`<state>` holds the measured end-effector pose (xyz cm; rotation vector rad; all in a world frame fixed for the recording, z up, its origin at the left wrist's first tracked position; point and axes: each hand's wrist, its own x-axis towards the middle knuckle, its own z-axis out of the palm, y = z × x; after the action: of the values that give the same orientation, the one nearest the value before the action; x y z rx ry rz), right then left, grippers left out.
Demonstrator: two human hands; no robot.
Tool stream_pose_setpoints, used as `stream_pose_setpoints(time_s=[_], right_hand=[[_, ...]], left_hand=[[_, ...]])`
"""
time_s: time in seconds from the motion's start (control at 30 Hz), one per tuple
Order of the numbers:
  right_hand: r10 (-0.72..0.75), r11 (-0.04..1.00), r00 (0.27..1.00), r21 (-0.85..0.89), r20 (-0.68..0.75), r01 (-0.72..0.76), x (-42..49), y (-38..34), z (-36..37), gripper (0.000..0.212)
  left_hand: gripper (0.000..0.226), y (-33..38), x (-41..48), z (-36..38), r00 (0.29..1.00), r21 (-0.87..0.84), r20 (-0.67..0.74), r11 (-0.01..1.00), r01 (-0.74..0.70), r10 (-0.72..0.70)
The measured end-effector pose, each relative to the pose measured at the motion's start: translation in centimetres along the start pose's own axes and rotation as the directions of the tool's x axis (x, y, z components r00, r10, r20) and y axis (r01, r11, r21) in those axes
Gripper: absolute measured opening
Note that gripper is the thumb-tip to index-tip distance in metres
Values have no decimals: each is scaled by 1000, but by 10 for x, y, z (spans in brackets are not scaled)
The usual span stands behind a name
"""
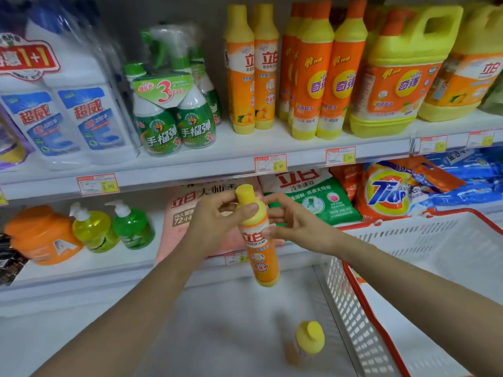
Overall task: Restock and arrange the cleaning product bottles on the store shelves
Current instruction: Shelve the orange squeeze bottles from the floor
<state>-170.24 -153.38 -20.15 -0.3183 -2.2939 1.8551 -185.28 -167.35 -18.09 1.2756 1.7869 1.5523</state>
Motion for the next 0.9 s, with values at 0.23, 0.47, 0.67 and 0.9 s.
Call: stream_pose_setpoints(time_s=[0.23,0.47,0.67,0.9], right_hand=[[386,780,919,-562,86,-275,-48,61,6,66],[527,605,836,-758,152,-244,-93,110,27,50],[350,673,929,-722,123,-158,-99,125,29,36],[372,678,913,-720,166,-145,-89,119,24,35]], left_hand=[[26,-72,-51,44,987,207,82,971,118,-137],[40,-132,-108,82,956,392,146,902,179,-253],[41,-148,-136,98,952,331,182,927,176,-246],[44,-149,-134,100,938,340,249,929,148,-241]])
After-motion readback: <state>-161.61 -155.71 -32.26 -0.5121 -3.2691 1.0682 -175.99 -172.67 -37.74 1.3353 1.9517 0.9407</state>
